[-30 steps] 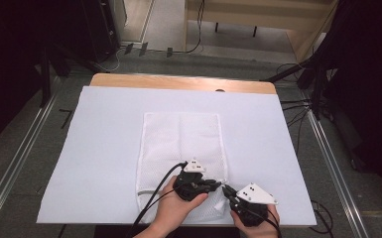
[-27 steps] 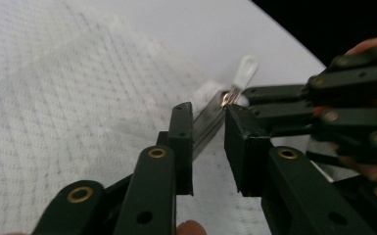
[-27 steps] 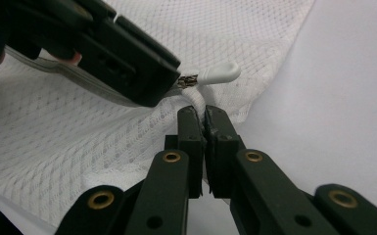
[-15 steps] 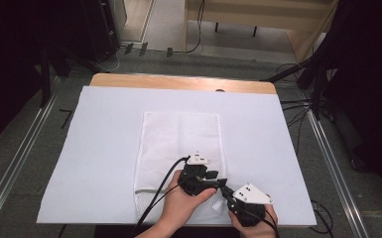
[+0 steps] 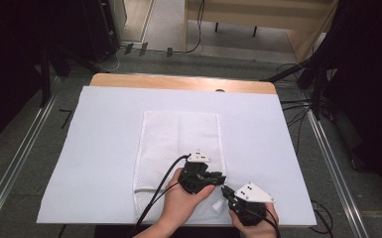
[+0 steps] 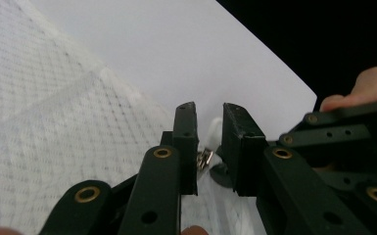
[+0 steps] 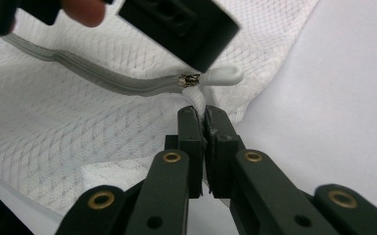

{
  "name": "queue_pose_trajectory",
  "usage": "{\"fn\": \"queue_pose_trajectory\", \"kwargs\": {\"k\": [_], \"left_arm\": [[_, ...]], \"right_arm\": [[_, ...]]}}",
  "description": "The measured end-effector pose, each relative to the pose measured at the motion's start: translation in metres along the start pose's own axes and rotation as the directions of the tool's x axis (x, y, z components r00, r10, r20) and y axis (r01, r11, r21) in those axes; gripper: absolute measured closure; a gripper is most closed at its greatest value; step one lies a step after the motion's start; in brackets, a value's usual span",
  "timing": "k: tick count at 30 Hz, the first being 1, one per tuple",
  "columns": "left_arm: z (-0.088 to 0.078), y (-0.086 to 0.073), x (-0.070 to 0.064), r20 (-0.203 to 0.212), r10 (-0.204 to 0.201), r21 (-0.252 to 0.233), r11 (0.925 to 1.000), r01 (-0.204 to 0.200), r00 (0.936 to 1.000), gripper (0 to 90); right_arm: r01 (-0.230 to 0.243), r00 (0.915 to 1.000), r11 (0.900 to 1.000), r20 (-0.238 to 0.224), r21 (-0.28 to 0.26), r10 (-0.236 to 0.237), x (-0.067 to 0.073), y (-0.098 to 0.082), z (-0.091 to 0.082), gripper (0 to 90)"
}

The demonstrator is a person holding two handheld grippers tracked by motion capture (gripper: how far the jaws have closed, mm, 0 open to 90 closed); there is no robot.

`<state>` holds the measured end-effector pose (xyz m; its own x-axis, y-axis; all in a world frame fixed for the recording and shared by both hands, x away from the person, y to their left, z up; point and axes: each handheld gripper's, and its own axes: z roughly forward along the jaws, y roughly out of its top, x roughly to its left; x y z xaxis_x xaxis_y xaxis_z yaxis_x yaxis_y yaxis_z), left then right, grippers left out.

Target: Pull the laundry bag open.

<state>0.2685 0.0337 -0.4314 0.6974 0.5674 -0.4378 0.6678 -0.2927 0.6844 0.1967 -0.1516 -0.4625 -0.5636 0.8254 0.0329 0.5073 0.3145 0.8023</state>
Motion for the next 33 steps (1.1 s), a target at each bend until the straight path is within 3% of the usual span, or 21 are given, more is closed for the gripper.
{"fn": "queue_pose_trajectory", "kwargs": {"k": [4,8,12,14,15,16,17,19,33], "left_arm": [[-0.002,-0.002,0.003,0.0,0.002,0.008,1.0,-0.002,1.0,77.4],[0.0,0.001,0.0,-0.022,-0.013,-0.01,0.9999,0.012,0.9997,64.3],[0.012,0.002,-0.005,-0.052,-0.001,0.029,0.9996,0.003,0.9986,60.0],[0.016,0.002,-0.004,-0.053,0.002,0.038,0.9993,0.0,0.9986,60.8],[0.017,0.002,-0.005,-0.054,0.011,0.043,0.9991,-0.009,0.9985,67.0],[0.017,0.001,-0.005,-0.05,0.01,0.04,0.9991,-0.008,0.9987,67.0],[0.015,0.001,-0.006,-0.047,0.02,0.044,0.9989,-0.018,0.9987,76.5],[0.012,0.002,-0.007,-0.04,0.036,0.038,0.9987,-0.034,0.9985,78.7],[-0.013,-0.007,0.001,-0.018,0.028,0.022,0.9994,-0.028,0.9994,81.2]], "right_arm": [[0.001,1.0,1.0,0.001,-0.002,-0.001,-0.001,0.0,0.0,88.5],[0.019,0.9998,1.0,0.009,0.015,-0.019,0.002,0.0,0.002,88.5],[0.042,0.9991,0.999,-0.003,0.012,-0.042,0.008,0.002,0.004,88.5],[0.043,0.9991,0.999,-0.008,0.014,-0.042,0.008,0.002,0.004,88.5],[0.044,0.999,0.999,-0.009,0.016,-0.043,0.008,0.001,0.004,88.6],[0.044,0.999,0.999,-0.009,0.016,-0.043,0.008,0.001,0.004,88.6],[0.04,0.9992,0.999,-0.008,0.02,-0.039,0.006,0.001,0.004,88.6],[0.038,0.9993,0.999,-0.007,0.02,-0.038,0.006,0.001,0.004,88.5],[0.007,1.0,1.0,-0.002,0.022,-0.007,0.003,0.001,0.004,88.6]]}}
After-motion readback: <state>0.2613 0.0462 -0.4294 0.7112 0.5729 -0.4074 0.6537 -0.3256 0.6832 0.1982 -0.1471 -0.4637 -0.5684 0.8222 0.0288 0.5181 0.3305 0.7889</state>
